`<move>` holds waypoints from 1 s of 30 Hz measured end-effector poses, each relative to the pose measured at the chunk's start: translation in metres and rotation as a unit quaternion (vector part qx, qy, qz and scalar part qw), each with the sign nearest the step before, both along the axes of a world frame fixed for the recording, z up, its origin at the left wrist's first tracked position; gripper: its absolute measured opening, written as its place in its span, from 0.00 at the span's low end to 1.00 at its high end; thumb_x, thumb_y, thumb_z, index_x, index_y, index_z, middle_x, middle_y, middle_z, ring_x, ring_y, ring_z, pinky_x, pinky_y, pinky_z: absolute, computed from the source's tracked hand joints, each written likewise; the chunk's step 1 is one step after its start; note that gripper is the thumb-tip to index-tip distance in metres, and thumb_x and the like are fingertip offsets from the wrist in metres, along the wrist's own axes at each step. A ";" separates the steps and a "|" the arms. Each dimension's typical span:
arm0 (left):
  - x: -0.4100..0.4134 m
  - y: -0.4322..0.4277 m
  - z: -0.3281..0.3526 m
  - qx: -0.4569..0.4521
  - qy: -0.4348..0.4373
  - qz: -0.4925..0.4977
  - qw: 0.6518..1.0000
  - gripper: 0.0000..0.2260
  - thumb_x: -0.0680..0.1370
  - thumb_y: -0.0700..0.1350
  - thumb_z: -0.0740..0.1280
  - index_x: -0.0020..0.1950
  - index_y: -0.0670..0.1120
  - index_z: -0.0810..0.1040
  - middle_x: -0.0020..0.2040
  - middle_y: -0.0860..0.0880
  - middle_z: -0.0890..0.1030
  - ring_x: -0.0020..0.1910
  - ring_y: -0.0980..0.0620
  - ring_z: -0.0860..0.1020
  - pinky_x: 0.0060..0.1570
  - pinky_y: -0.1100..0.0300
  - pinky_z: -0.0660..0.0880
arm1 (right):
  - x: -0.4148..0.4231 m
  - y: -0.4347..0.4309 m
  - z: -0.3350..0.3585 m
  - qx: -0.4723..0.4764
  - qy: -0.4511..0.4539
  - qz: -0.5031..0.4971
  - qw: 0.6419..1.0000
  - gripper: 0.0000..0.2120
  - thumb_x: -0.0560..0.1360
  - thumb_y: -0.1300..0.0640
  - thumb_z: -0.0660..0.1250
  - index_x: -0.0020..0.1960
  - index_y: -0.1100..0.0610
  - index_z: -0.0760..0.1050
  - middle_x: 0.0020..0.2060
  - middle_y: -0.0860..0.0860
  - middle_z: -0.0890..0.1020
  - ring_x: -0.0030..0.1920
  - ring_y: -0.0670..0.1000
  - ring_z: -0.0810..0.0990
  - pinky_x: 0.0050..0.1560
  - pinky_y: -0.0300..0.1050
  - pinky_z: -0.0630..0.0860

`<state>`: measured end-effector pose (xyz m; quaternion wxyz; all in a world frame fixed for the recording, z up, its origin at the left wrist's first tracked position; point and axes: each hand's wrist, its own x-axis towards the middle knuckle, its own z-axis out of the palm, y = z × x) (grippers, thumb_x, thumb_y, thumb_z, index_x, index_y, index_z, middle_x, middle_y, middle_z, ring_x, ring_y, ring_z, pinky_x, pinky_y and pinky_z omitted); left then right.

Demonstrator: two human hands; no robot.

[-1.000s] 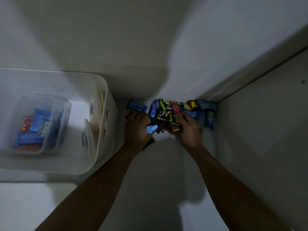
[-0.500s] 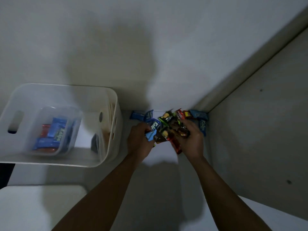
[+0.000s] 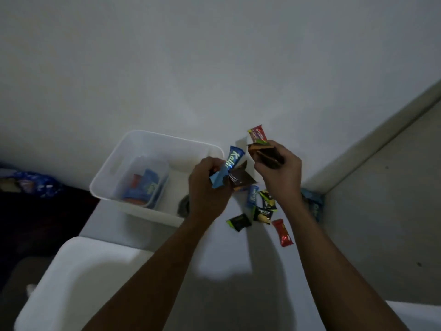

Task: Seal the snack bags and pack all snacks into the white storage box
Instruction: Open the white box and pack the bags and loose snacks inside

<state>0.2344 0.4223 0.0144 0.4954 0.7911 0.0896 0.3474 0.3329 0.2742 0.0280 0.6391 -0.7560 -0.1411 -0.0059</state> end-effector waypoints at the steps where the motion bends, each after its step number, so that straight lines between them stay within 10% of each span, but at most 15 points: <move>1: -0.006 0.016 0.003 0.001 0.010 0.022 1.000 0.09 0.69 0.45 0.70 0.39 0.53 0.69 0.35 0.47 0.77 0.33 0.46 0.75 0.31 0.47 0.73 | -0.003 0.017 0.008 -0.008 -0.009 0.030 0.999 0.17 0.69 0.69 0.73 0.58 0.63 0.81 0.50 0.56 0.86 0.51 0.50 0.84 0.53 0.41 0.79; 7: -0.033 0.101 0.000 0.121 0.279 0.124 0.944 0.15 0.68 0.45 0.77 0.39 0.46 0.70 0.34 0.51 0.74 0.33 0.53 0.74 0.32 0.65 0.64 | -0.019 0.111 0.018 -0.098 0.045 0.172 0.979 0.04 0.70 0.56 0.77 0.43 0.51 0.83 0.32 0.44 0.81 0.31 0.39 0.76 0.31 0.34 0.71; 14: -0.040 0.120 -0.018 0.170 0.460 0.061 0.869 0.10 0.74 0.50 0.72 0.45 0.46 0.74 0.38 0.51 0.75 0.33 0.58 0.72 0.33 0.67 0.64 | -0.022 0.173 -0.003 -0.262 0.180 0.204 0.926 0.10 0.73 0.57 0.71 0.45 0.64 0.79 0.35 0.58 0.79 0.29 0.53 0.76 0.26 0.43 0.75; 20: -0.027 0.112 -0.012 0.168 0.479 0.055 0.860 0.14 0.75 0.53 0.71 0.53 0.46 0.76 0.45 0.52 0.77 0.42 0.56 0.72 0.46 0.64 0.64 | -0.010 0.192 -0.018 -0.229 0.288 0.183 0.911 0.23 0.75 0.44 0.70 0.57 0.64 0.76 0.50 0.63 0.83 0.40 0.57 0.81 0.32 0.43 0.76; 24: -0.024 0.109 -0.008 0.137 0.489 0.052 0.860 0.17 0.77 0.55 0.68 0.54 0.42 0.79 0.47 0.46 0.81 0.46 0.51 0.79 0.46 0.63 0.68 | -0.002 0.194 -0.017 -0.234 0.239 0.175 0.926 0.40 0.78 0.34 0.58 0.75 0.64 0.64 0.70 0.61 0.72 0.65 0.61 0.75 0.64 0.53 0.74; 30: -0.014 0.106 -0.004 0.062 0.470 0.050 0.879 0.37 0.68 0.54 0.78 0.71 0.45 0.68 0.66 0.45 0.74 0.62 0.46 0.75 0.62 0.53 0.73 | 0.005 0.173 -0.013 -0.126 0.220 0.093 0.963 0.20 0.78 0.43 0.62 0.48 0.61 0.79 0.46 0.57 0.82 0.51 0.63 0.82 0.51 0.62 0.81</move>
